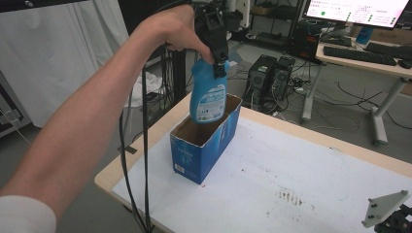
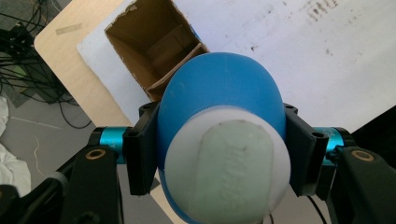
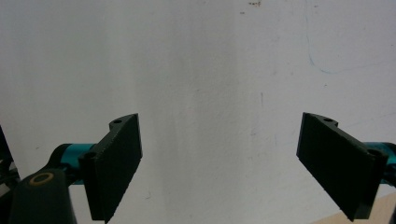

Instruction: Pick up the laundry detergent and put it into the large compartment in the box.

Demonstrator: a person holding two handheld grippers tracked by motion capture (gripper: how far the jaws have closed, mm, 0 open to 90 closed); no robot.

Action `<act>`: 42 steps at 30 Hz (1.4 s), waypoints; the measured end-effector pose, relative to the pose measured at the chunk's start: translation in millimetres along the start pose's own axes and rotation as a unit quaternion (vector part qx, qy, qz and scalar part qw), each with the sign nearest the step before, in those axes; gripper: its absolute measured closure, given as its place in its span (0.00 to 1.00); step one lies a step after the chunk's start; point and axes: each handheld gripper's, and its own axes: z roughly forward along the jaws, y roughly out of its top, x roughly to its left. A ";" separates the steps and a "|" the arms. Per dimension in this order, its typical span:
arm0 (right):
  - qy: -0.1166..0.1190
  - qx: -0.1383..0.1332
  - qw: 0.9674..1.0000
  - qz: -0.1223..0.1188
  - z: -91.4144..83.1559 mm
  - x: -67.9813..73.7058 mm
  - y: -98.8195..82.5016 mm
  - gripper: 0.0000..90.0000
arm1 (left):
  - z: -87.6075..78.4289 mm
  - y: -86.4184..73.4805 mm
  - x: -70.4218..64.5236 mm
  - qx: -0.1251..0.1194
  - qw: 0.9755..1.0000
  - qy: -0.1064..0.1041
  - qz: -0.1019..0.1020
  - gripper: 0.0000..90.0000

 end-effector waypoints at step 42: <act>0.013 0.009 1.000 0.009 10.9 5.3 -2.0 0.15 | 134.8 -28.9 4.7 0.044 0.997 -0.025 0.061 0.42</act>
